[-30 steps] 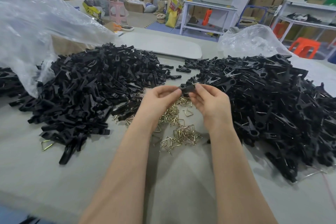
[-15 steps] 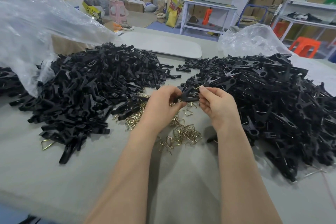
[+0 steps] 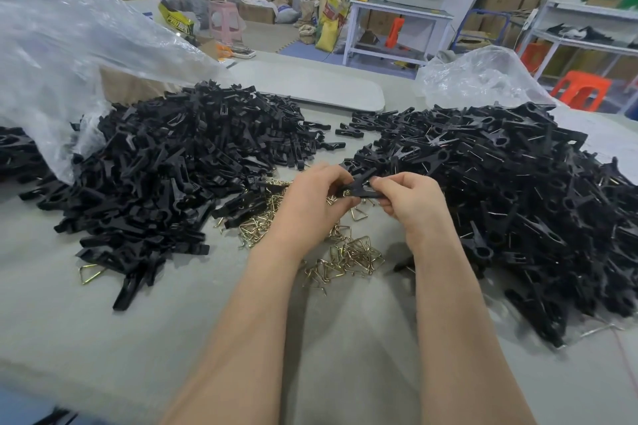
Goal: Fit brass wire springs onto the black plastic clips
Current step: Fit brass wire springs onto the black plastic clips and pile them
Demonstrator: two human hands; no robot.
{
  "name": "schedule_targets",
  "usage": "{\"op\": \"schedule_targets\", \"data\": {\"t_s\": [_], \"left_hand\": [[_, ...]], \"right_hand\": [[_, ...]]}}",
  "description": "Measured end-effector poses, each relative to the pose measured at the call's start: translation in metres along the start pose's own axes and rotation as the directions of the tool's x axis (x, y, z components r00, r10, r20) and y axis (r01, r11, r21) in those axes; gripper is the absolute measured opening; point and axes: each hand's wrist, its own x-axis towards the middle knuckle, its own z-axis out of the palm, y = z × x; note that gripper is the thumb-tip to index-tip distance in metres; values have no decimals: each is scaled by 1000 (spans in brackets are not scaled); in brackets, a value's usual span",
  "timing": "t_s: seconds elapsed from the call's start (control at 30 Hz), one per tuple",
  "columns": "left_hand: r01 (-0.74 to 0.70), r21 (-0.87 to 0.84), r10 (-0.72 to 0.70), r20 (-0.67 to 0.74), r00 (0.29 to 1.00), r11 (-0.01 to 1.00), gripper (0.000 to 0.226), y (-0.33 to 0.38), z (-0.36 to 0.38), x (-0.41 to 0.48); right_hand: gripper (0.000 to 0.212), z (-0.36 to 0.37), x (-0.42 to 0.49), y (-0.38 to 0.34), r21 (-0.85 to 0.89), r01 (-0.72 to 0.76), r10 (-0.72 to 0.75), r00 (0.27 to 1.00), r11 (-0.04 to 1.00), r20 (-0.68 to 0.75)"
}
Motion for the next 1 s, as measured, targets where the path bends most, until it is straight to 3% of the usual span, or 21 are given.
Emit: {"op": "schedule_targets", "data": {"t_s": [0.13,0.23,0.3,0.4,0.53,0.63,0.8,1.0], "left_hand": [[29,-9,-29,51,998,1000,18,-1,0,0],[56,-57,-51,81,995,997,18,1,-4,-1],[104,-218,-80,115,990,970,18,5,-8,-2],[137,-407,-69,176,982,903,20,12,-14,-2],[117,-459,-62,133,989,881,20,13,-15,-2],[118,-488,-65,124,990,865,22,13,-15,-2],[71,-509,-17,110,994,858,21,16,-14,-2],[76,-539,-36,84,996,839,21,15,-14,-2]], "right_hand": [[16,2,-1,0,-96,43,-46,999,994,-28],[15,-6,0,-2,54,-92,83,984,994,157],[12,-15,-1,-4,297,-296,167,905,908,392],[31,-18,-5,-2,485,-469,107,792,738,601],[61,-9,-11,0,432,-535,49,667,726,743],[63,-4,-13,-2,381,-525,-12,575,761,818],[49,9,-17,-6,497,-550,-40,642,671,766],[43,18,-20,-7,533,-580,-47,648,616,760]]}}
